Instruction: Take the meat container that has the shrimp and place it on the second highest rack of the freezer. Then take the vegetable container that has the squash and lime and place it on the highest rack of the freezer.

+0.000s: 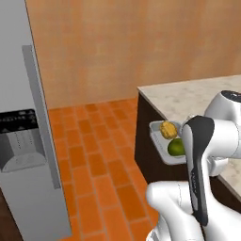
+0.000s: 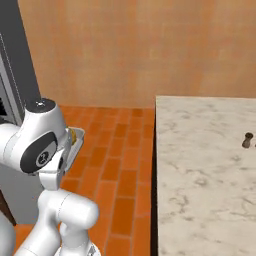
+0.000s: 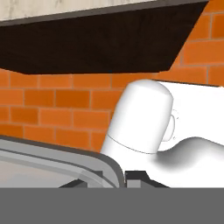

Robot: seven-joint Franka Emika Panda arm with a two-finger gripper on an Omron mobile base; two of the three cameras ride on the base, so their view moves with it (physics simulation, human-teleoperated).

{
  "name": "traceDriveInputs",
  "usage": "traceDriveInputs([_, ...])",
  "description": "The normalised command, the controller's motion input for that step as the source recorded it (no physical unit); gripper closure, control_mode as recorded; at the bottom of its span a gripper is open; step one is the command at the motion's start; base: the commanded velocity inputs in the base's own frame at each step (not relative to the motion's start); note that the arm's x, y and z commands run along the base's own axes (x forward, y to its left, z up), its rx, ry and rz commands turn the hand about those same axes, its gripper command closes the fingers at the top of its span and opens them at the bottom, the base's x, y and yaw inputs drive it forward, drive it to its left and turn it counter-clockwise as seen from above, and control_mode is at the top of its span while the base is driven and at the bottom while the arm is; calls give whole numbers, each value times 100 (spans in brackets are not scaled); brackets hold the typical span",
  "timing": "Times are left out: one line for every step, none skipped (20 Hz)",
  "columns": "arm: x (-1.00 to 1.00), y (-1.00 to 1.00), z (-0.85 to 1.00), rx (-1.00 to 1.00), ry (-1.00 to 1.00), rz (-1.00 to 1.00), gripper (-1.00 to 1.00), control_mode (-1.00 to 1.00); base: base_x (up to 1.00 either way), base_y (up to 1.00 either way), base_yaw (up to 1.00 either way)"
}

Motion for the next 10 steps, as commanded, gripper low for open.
traceDriveInputs([0,0,0,0,0,0,100,100,95,-24,23])
traceDriveInputs([0,0,0,0,0,0,100,100,84,-21,22])
traceDriveInputs([0,0,0,0,0,0,100,100,82,-19,24])
traceDriveInputs([0,0,0,0,0,0,100,100,79,-16,26])
traceDriveInputs([0,0,0,0,0,0,100,100,84,-11,28])
traceDriveInputs([0,0,0,0,0,0,100,100,87,-6,29])
traceDriveInputs([0,0,0,0,0,0,100,100,89,-6,29])
traceDriveInputs([0,0,0,0,0,0,100,100,94,-11,26])
traceDriveInputs([0,0,0,0,0,0,100,100,94,-22,21])
traceDriveInputs([0,0,0,0,0,0,100,100,100,-19,17])
